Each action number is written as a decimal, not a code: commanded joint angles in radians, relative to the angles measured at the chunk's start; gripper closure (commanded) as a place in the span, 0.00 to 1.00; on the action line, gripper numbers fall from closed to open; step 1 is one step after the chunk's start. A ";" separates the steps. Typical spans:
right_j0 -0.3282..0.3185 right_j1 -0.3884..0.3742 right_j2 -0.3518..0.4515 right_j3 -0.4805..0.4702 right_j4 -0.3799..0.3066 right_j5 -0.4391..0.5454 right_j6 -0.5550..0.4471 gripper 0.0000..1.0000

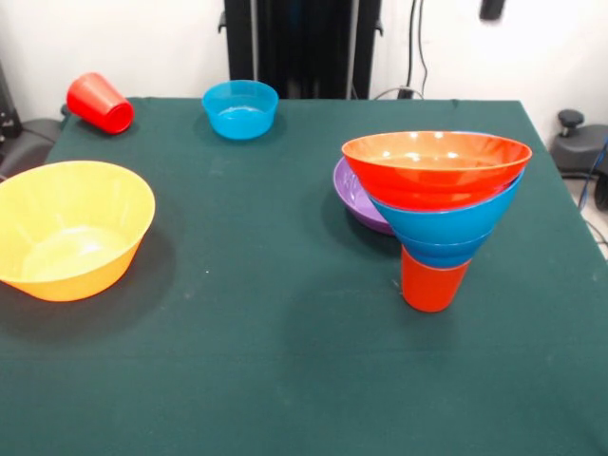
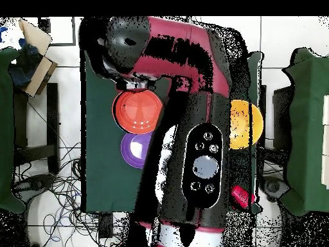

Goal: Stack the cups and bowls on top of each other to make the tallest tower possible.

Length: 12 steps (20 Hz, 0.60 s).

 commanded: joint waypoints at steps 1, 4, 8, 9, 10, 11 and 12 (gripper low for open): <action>-0.048 -0.073 0.044 0.119 -0.162 0.097 -0.447 0.00; -0.079 -0.101 0.049 0.168 -0.224 0.008 -0.552 0.00; -0.136 -0.157 0.080 0.288 -0.263 -0.131 -0.718 0.00; -0.145 -0.168 0.086 0.315 -0.264 -0.154 -0.738 0.00; -0.155 -0.184 0.088 0.352 -0.276 -0.187 -0.775 0.00; -0.161 -0.193 0.089 0.374 -0.283 -0.210 -0.792 0.00; -0.174 -0.205 0.094 0.406 -0.290 -0.244 -0.829 0.00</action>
